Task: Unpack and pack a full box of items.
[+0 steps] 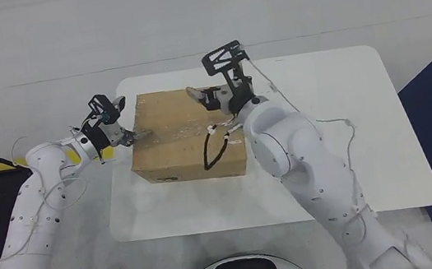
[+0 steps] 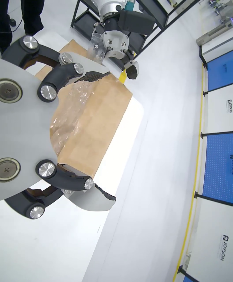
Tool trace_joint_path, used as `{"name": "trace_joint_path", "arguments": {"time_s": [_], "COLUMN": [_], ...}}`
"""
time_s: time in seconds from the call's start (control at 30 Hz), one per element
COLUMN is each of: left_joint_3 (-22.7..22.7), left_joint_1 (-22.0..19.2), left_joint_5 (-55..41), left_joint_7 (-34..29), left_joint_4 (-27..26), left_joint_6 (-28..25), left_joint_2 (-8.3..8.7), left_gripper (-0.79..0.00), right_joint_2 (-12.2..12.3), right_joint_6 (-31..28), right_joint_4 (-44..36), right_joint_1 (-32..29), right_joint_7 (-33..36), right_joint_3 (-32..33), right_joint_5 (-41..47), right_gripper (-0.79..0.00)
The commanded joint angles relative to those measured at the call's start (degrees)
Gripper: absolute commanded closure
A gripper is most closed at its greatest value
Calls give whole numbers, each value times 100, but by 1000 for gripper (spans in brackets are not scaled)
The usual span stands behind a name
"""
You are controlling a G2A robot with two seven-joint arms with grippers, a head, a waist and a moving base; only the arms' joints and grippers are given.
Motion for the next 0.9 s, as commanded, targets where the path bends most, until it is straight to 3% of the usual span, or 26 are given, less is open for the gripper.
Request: {"name": "trace_joint_path", "arguments": {"time_s": [0.0,0.23,0.43,0.53,0.7,0.87], "left_joint_3": [-171,-842,-1282,-1241,-928,-739], "left_joint_1": [78,344,556,714,819,922], "left_joint_5": [-54,-640,-2149,-3114,-4089,-4874], "left_joint_7": [-70,-193,-456,-899,-2236,-2818], "left_joint_4": [-41,-400,-604,-541,-476,-263], "left_joint_6": [118,437,103,-67,-441,-746], "left_joint_2": [32,118,136,114,122,128], "left_gripper": [-785,-785,-785,-785,-785,-785], "right_joint_2": [60,157,230,263,300,312], "right_joint_6": [-173,-443,-943,-1094,-1058,-998], "right_joint_4": [-112,44,69,-3,157,408], "right_joint_1": [-199,-596,-724,-790,-771,-690], "right_joint_7": [256,585,873,906,955,925], "right_joint_3": [333,1262,1616,1694,1725,1692], "right_joint_5": [-112,676,1116,1104,854,825], "right_gripper": [-785,-785,-785,-785,-785,-785]}}
